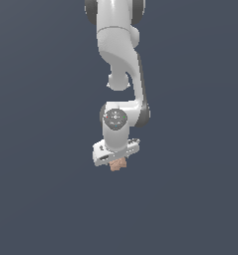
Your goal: Pick up the object and move it to a goal position.
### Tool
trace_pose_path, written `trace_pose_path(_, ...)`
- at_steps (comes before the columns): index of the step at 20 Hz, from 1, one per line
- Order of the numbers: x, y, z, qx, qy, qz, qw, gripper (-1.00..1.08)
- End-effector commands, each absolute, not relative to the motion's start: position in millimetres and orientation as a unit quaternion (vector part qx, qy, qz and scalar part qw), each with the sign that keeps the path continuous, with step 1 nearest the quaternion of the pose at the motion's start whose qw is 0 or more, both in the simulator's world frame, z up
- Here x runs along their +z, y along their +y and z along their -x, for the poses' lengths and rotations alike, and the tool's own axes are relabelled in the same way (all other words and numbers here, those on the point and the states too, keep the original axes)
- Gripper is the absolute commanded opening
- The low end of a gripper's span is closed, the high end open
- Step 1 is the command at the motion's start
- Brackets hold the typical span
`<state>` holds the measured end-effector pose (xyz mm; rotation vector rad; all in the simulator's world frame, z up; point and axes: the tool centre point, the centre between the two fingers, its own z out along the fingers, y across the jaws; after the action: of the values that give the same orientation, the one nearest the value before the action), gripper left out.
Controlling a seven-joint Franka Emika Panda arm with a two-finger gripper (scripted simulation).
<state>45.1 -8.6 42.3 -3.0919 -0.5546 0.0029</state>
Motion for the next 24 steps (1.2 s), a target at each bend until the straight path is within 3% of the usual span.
trace_pose_path(1, 42.0, -8.6, -46.1, 0.0, -0.177, 0.984, 0.0, -1.0)
trace_pose_path(15, 47.4, -10.0, -47.5, 0.0, -0.177, 0.984, 0.0, -1.0)
trace_pose_path(24, 93.9, -21.3, -59.6, 0.0, -0.177, 0.984, 0.0, -1.0)
